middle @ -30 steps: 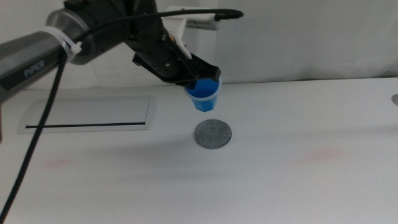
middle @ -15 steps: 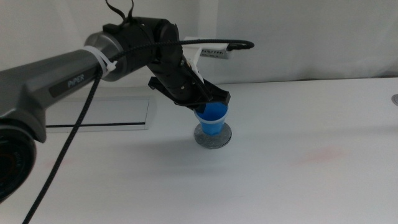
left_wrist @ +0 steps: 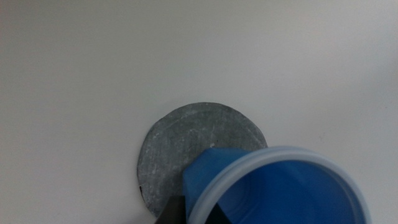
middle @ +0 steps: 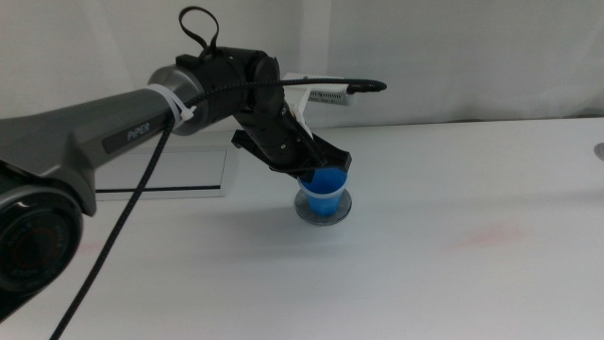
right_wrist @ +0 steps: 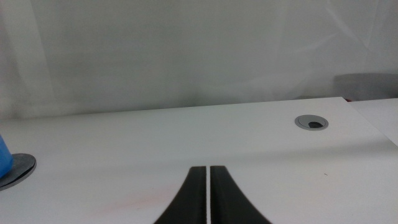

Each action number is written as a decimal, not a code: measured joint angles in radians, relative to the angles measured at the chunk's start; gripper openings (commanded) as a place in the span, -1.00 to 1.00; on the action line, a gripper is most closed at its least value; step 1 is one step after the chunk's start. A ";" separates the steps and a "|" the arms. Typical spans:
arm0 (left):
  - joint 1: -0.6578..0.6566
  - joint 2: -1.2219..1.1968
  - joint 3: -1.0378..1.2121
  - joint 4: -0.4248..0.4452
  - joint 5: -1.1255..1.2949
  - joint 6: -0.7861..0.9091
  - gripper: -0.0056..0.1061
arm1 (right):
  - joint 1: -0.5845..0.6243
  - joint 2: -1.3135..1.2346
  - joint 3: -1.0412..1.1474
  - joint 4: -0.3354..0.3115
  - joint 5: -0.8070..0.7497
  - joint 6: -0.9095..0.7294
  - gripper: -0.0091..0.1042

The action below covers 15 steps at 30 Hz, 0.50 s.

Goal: Place an empty cup on a cup mat.

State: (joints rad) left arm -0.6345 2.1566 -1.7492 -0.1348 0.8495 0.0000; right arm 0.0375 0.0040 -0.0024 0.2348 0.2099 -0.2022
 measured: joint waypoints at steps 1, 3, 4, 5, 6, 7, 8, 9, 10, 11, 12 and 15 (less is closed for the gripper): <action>0.000 0.005 0.000 -0.001 -0.001 0.000 -0.95 | 0.000 0.000 0.000 0.000 0.000 0.000 -0.88; 0.000 0.017 0.000 -0.001 -0.004 -0.005 -0.95 | 0.000 0.000 0.000 0.000 0.000 0.000 -0.88; 0.000 0.019 0.000 -0.001 -0.009 -0.007 -0.95 | 0.000 0.000 0.000 0.000 0.000 0.000 -0.88; 0.000 0.021 0.000 -0.001 -0.011 -0.010 -0.95 | 0.000 0.000 0.000 0.000 0.000 0.000 -0.88; 0.000 0.021 0.000 -0.002 -0.013 -0.010 -0.95 | 0.000 0.000 0.000 0.000 0.000 0.000 -0.88; 0.000 0.021 0.000 -0.003 -0.014 -0.010 -0.95 | 0.000 0.000 0.000 0.000 0.000 0.000 -0.88; 0.000 0.022 0.000 -0.005 -0.016 -0.010 -0.95 | 0.000 0.000 0.000 0.000 0.000 0.000 -0.88; 0.000 0.022 0.000 -0.005 -0.016 -0.012 -0.95 | 0.000 0.000 0.000 0.000 0.000 0.000 -0.88; 0.000 0.022 0.000 -0.005 -0.016 -0.016 -0.94 | 0.000 0.000 0.000 0.000 0.000 0.000 -0.88; 0.000 0.022 0.000 -0.005 -0.016 -0.019 -0.92 | 0.000 0.000 0.000 0.000 0.000 0.000 -0.88; 0.000 0.022 0.000 -0.005 -0.017 -0.021 -0.87 | 0.000 0.000 0.000 0.000 0.000 0.000 -0.88; 0.000 0.022 0.000 -0.005 -0.018 -0.021 -0.57 | 0.000 0.000 0.000 0.000 0.000 0.000 -0.88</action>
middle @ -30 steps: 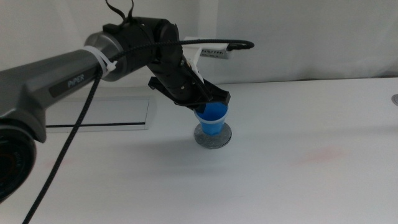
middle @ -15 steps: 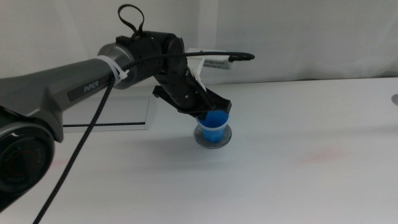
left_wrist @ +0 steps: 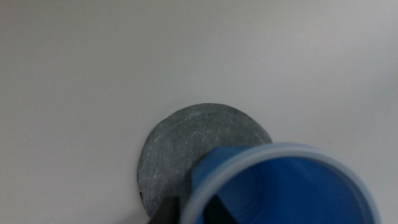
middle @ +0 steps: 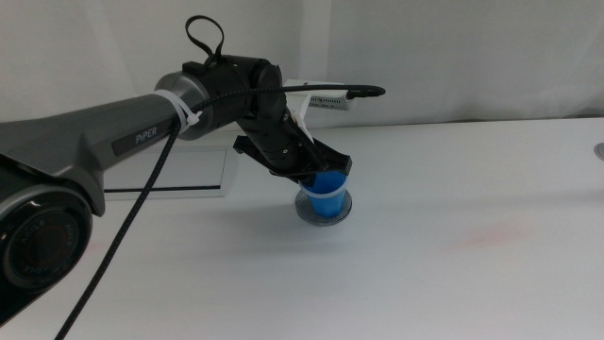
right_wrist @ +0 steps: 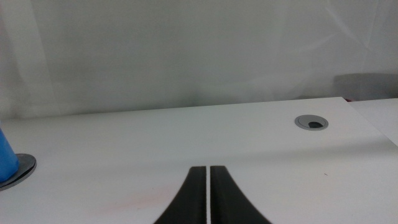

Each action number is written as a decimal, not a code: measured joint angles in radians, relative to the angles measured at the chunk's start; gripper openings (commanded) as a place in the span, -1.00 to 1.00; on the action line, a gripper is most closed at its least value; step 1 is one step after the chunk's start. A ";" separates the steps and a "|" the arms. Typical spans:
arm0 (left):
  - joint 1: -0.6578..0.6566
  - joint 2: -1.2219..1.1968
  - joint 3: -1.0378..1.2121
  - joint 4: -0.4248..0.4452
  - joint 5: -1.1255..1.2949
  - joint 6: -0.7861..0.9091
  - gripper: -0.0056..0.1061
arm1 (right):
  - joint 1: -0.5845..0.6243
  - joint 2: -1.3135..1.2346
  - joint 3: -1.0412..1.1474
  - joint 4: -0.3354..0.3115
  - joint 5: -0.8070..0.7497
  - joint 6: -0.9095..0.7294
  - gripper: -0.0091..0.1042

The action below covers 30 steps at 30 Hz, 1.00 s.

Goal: Place an empty cup on a cup mat.

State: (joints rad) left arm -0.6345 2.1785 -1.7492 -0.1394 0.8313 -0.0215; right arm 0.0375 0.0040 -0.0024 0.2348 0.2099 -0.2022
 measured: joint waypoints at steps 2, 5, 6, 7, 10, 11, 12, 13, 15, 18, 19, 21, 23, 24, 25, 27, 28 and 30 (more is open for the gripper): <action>0.000 0.004 0.000 0.002 0.000 0.000 -0.22 | 0.000 0.000 0.000 0.000 0.000 0.000 -0.88; 0.000 0.006 0.000 0.004 -0.005 0.002 0.32 | 0.000 0.000 0.000 0.000 0.000 0.000 -0.88; 0.000 0.006 0.000 0.006 -0.007 0.002 0.48 | 0.000 0.000 0.000 0.000 0.000 0.000 -0.88; 0.000 0.006 0.000 0.008 -0.009 0.002 0.62 | 0.000 0.000 0.000 0.000 0.000 0.000 -0.88; 0.000 0.006 0.000 0.032 -0.016 0.002 0.76 | 0.000 0.000 0.000 0.000 0.000 -0.003 -0.88; 0.000 0.006 0.000 0.037 -0.018 0.002 0.76 | 0.000 0.000 0.000 0.000 0.000 -0.003 -0.88; 0.000 0.006 0.000 0.046 -0.022 0.002 0.76 | 0.000 0.000 0.000 0.000 0.000 -0.003 -0.88; 0.000 0.006 0.000 0.047 -0.024 0.002 0.76 | 0.000 0.000 0.000 0.000 0.000 -0.003 -0.88; 0.000 0.006 0.000 0.052 -0.031 0.002 0.76 | 0.000 0.000 0.000 0.000 0.000 -0.003 -0.88; 0.000 0.004 0.000 0.052 -0.051 0.002 0.76 | 0.000 0.000 0.000 0.000 0.000 -0.003 -0.88; 0.000 0.002 0.000 0.054 -0.057 0.002 0.76 | 0.000 0.000 0.000 0.000 0.000 -0.003 -0.88; 0.000 -0.010 -0.004 0.054 -0.076 0.002 0.76 | 0.000 0.000 0.000 0.000 0.000 -0.003 -0.88; 0.000 -0.029 -0.006 0.058 -0.096 0.002 0.76 | 0.000 0.000 0.000 0.000 0.000 -0.003 -0.88; 0.000 -0.041 -0.006 0.062 -0.105 0.004 0.76 | 0.000 0.000 0.000 0.000 0.000 -0.003 -0.88; 0.000 -0.050 -0.008 0.067 -0.114 0.004 0.76 | 0.000 0.000 0.000 0.000 0.000 -0.003 -0.88; 0.000 -0.078 -0.008 0.078 -0.130 0.013 0.76 | 0.000 0.000 0.000 0.000 0.000 -0.003 -0.88; 0.000 -0.091 -0.008 0.086 -0.137 0.021 0.76 | 0.000 0.000 0.000 0.000 0.000 -0.003 -0.88; 0.000 -0.127 -0.008 0.109 -0.143 0.040 0.76 | 0.000 0.000 0.000 0.000 0.000 -0.003 -0.88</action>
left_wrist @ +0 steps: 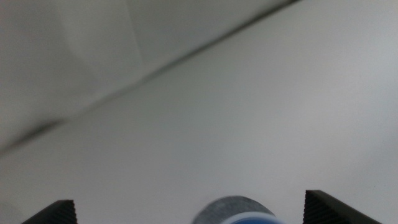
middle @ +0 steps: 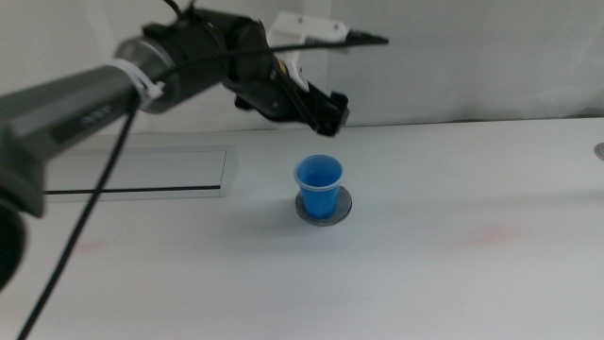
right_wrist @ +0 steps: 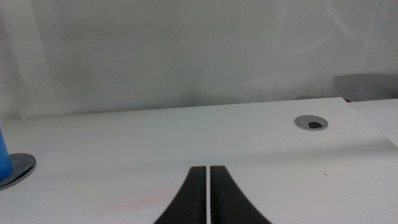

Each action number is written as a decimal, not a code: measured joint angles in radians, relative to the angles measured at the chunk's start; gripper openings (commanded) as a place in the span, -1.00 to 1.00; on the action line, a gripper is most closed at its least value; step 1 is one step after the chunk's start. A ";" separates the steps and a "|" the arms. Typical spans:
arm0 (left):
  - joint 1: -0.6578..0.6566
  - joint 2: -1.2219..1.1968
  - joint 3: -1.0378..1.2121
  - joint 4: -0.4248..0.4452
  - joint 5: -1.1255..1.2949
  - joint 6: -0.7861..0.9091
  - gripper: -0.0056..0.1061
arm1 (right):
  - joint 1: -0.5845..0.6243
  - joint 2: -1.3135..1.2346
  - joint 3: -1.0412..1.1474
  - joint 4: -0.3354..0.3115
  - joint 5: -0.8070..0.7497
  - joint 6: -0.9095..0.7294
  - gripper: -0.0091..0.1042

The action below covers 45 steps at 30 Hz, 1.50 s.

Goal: Place an empty cup on a cup mat.

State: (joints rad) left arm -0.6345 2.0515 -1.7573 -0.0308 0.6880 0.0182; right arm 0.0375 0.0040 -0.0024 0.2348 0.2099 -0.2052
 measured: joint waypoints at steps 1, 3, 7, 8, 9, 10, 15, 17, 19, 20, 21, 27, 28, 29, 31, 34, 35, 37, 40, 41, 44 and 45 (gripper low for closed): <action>0.000 -0.021 0.000 0.014 -0.001 0.008 0.76 | 0.000 0.000 0.000 0.000 0.000 0.000 -0.88; 0.004 -0.067 0.000 0.047 -0.001 0.016 0.76 | 0.000 0.000 0.000 0.000 0.000 0.000 -0.88; 0.065 -0.152 0.000 0.090 0.006 0.023 0.76 | 0.000 0.000 0.000 0.000 0.000 0.000 -0.88; 0.095 -0.174 0.000 0.095 0.013 0.023 0.76 | 0.000 0.000 0.000 0.000 0.000 0.002 -0.88; 0.130 -0.196 0.000 0.097 0.022 0.023 0.76 | 0.000 0.000 0.000 0.000 0.000 0.002 -0.88; 0.161 -0.216 0.000 0.099 0.032 0.023 0.76 | 0.000 0.000 0.000 0.000 0.000 0.002 -0.88; 0.377 -0.292 0.000 0.110 0.125 0.025 0.73 | 0.000 0.000 0.000 0.000 0.000 0.002 -0.88; 0.464 -0.318 0.000 0.114 0.151 0.028 0.73 | 0.000 0.000 0.000 0.000 0.000 0.002 -0.88; 0.538 -0.353 0.013 0.113 0.154 0.041 0.73 | 0.000 0.000 0.000 0.000 0.000 0.002 -0.88; 0.563 -0.370 0.027 0.113 0.150 0.043 0.73 | 0.000 0.000 0.000 0.000 0.000 0.002 -0.88; 0.591 -0.394 0.046 0.110 0.144 0.043 0.73 | 0.000 0.000 0.000 0.000 0.000 0.002 -0.88; 0.673 -0.592 0.261 0.064 0.002 0.050 0.73 | 0.000 0.000 0.000 0.000 0.000 0.002 -0.88; 0.673 -0.639 0.320 0.059 -0.040 0.050 0.73 | 0.000 0.000 0.000 0.000 0.000 0.002 -0.88; 0.671 -0.680 0.383 0.050 -0.077 0.052 0.73 | 0.000 0.000 0.000 0.000 0.000 0.002 -0.88; 0.661 -0.780 0.490 0.040 -0.166 0.058 0.72 | 0.000 0.000 0.000 0.000 0.000 0.002 -0.88; 0.626 -0.976 0.708 0.031 -0.318 0.085 0.61 | 0.000 0.000 0.000 0.000 0.000 0.002 -0.88; 0.613 -1.028 0.761 0.031 -0.362 0.098 0.55 | 0.000 0.000 0.000 0.000 0.000 0.002 -0.88; 0.589 -1.161 0.886 0.031 -0.436 0.119 0.40 | 0.000 0.000 0.000 0.000 0.000 -0.001 -0.88; 0.572 -1.346 1.040 0.031 -0.498 0.121 0.07 | 0.000 0.000 0.000 0.000 0.000 -0.001 -0.88; 0.571 -1.411 1.089 0.031 -0.510 0.121 -0.06 | 0.000 0.000 0.000 0.000 0.000 -0.001 -0.88; 0.566 -1.575 1.213 0.031 -0.522 0.121 -0.37 | 0.000 0.000 0.000 0.000 0.000 -0.001 -0.88; 0.566 -1.626 1.252 0.031 -0.515 0.114 -0.43 | 0.000 0.000 0.000 0.000 0.000 -0.001 -0.88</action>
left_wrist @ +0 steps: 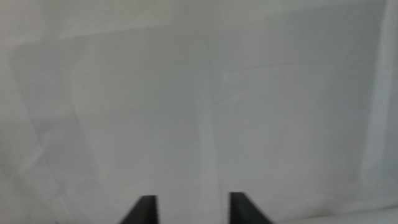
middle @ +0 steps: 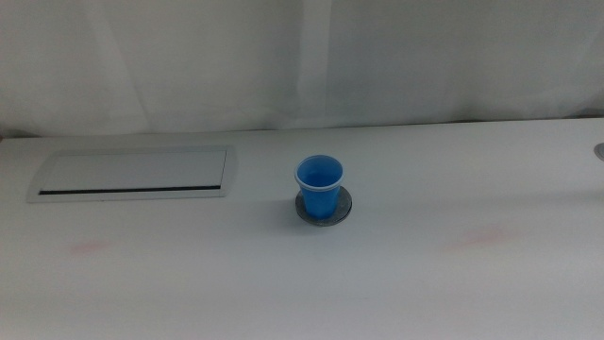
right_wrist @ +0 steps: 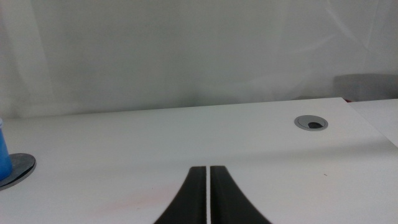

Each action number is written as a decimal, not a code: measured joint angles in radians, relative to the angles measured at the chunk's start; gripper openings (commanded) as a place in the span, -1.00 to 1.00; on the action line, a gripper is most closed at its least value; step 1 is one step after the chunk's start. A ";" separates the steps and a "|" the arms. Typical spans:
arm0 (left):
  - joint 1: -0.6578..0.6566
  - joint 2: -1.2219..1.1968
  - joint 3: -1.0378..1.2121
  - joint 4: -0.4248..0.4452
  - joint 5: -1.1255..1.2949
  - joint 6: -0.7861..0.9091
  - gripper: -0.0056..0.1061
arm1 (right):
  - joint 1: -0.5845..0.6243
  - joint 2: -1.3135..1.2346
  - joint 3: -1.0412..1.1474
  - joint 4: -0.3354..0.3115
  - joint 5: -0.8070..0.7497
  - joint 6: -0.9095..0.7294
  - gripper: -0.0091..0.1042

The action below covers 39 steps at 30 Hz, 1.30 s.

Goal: Place an empty cup on a cup mat.

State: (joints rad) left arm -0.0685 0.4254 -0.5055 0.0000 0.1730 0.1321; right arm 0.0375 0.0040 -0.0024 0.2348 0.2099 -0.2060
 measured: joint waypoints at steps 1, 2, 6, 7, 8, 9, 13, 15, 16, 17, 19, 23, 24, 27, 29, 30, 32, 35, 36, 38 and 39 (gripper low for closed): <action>0.000 -0.048 0.035 0.000 0.010 -0.017 -0.50 | 0.000 0.000 0.000 0.000 0.000 0.000 -0.88; 0.000 -0.084 0.060 0.000 0.017 -0.034 -0.53 | 0.000 0.000 0.000 0.000 0.000 0.000 -0.88; 0.000 -0.225 0.156 0.000 0.059 -0.164 -0.55 | 0.000 0.000 0.000 0.000 0.000 0.000 -0.88; 0.000 -0.253 0.173 0.000 0.071 -0.212 -0.55 | 0.000 0.000 0.000 0.000 0.000 0.000 -0.88; 0.000 -0.278 0.184 0.000 0.080 -0.242 -0.55 | 0.000 0.000 0.000 0.000 0.000 0.000 -0.88; 0.000 -0.299 0.197 0.000 0.091 -0.271 -0.55 | 0.000 0.000 0.000 0.000 0.000 0.000 -0.88; 0.000 -0.342 0.238 0.000 0.122 -0.313 -0.55 | 0.000 0.000 0.000 0.000 0.000 0.000 -0.88; 0.000 -0.345 0.267 -0.005 0.126 -0.311 -0.55 | 0.000 0.000 0.000 0.000 0.000 0.000 -0.88; 0.000 -0.345 0.284 -0.005 0.126 -0.295 -0.55 | 0.000 0.000 0.000 0.000 0.000 0.000 -0.88; 0.000 -0.345 0.300 -0.005 0.124 -0.279 -0.55 | 0.000 0.000 0.000 0.000 0.000 0.000 -0.88; 0.000 -0.345 0.344 0.000 0.102 -0.259 -0.55 | 0.000 0.000 0.000 0.000 0.000 0.000 -0.88; 0.000 -0.345 0.439 0.000 0.024 -0.180 -0.55 | 0.000 0.000 0.000 0.000 0.000 0.003 -0.88; 0.000 -0.345 0.467 0.000 0.004 -0.150 -0.55 | 0.000 0.000 0.000 0.000 0.000 0.003 -0.88; 0.000 -0.345 0.499 0.000 -0.018 -0.089 -0.55 | 0.000 0.000 0.000 0.000 0.000 0.003 -0.88; 0.000 -0.345 0.502 0.000 -0.032 -0.077 -0.55 | 0.000 0.000 0.000 0.000 0.000 0.003 -0.88; 0.000 -0.345 0.502 0.000 -0.036 -0.074 -0.55 | 0.000 0.000 0.000 0.000 0.000 0.003 -0.88; 0.000 -0.345 0.502 0.000 -0.045 -0.071 -0.55 | 0.000 0.000 0.000 0.000 0.000 0.003 -0.88; 0.000 -0.345 0.502 0.000 -0.050 -0.090 -0.55 | 0.000 0.000 0.000 0.000 0.000 0.003 -0.88; 0.000 -0.345 0.502 0.000 -0.051 -0.097 -0.55 | 0.000 0.000 0.000 0.000 0.000 0.003 -0.88; 0.000 -0.345 0.502 0.000 -0.053 -0.105 -0.55 | 0.000 0.000 0.000 0.000 0.000 0.003 -0.88; 0.000 -0.345 0.502 0.000 -0.053 -0.107 -0.55 | 0.000 0.000 0.000 0.000 0.000 0.003 -0.88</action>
State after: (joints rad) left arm -0.0685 0.0809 -0.0038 0.0000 0.1195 0.0249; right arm 0.0375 0.0040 -0.0024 0.2348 0.2099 -0.2033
